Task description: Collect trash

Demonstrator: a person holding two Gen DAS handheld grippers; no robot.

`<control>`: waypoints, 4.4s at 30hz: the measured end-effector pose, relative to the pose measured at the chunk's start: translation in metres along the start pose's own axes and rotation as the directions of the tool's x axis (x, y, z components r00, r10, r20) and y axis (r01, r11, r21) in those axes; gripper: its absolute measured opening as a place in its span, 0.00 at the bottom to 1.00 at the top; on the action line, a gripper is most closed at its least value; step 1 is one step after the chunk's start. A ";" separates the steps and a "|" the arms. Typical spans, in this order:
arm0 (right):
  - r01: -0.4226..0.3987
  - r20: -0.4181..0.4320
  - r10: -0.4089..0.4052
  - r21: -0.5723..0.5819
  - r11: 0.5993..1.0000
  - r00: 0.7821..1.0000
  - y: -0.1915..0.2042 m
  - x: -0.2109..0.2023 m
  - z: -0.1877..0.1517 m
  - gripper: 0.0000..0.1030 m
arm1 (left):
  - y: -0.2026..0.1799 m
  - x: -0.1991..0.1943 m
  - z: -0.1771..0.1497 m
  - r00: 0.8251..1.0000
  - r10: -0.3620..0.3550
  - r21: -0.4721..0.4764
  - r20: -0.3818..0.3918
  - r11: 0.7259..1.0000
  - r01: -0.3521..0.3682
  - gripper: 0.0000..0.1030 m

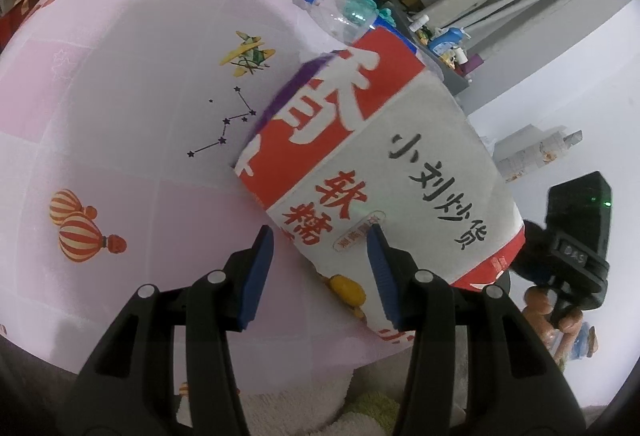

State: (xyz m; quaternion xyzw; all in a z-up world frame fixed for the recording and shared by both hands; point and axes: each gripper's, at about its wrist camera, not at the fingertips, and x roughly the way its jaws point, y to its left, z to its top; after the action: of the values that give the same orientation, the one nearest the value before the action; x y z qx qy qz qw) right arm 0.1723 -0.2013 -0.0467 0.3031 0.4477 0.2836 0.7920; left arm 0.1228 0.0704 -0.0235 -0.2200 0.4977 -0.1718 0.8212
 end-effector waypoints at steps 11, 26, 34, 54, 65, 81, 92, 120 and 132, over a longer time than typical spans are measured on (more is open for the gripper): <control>0.167 0.197 -0.160 -0.019 0.986 0.967 -0.004 -0.062 -0.017 0.06 | -0.014 0.018 0.003 0.998 -0.022 0.027 -0.063 0.999 0.024 0.44; 0.126 0.268 -0.156 0.128 0.984 0.951 -0.048 -0.089 -0.039 0.05 | -0.026 0.054 -0.004 0.996 0.002 -0.023 -0.089 1.000 -0.004 0.42; 0.083 0.388 -0.159 0.206 0.975 0.908 -0.076 -0.140 -0.050 0.05 | -0.042 0.051 -0.001 0.998 0.018 0.046 -0.059 0.999 -0.015 0.09; -0.070 0.351 0.004 0.176 0.982 0.936 -0.085 -0.134 -0.050 0.15 | -0.068 0.010 -0.010 1.000 -0.018 0.079 -0.022 0.997 0.020 0.60; -0.084 0.217 0.041 0.190 0.978 0.975 -0.086 -0.085 -0.032 0.38 | -0.055 0.078 0.007 0.987 -0.041 -0.033 -0.156 0.999 0.036 0.62; 0.035 0.060 -0.043 0.135 0.990 0.997 -0.059 -0.019 -0.032 0.06 | -0.021 0.086 0.015 0.976 -0.197 -0.172 -0.097 0.969 0.179 0.35; 0.006 0.098 -0.012 0.053 0.999 0.995 -0.016 -0.028 -0.021 0.05 | 0.003 0.026 0.040 0.955 -0.294 -0.178 0.039 0.938 0.296 0.00; -0.026 -0.009 0.025 -0.072 0.997 1.000 0.038 -0.007 -0.006 0.05 | -0.067 -0.033 -0.066 0.970 0.050 0.511 0.240 0.843 -0.170 0.61; -0.039 0.069 0.039 0.010 0.999 0.997 0.022 -0.031 -0.013 0.05 | -0.081 -0.001 -0.062 0.955 0.117 0.554 0.272 0.793 -0.255 0.57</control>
State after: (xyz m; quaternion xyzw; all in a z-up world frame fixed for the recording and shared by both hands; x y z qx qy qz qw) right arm 0.1438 -0.2060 -0.0191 0.3258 0.4157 0.2858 0.7996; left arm 0.0618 -0.0091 -0.0056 0.0747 0.3447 -0.2082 0.9123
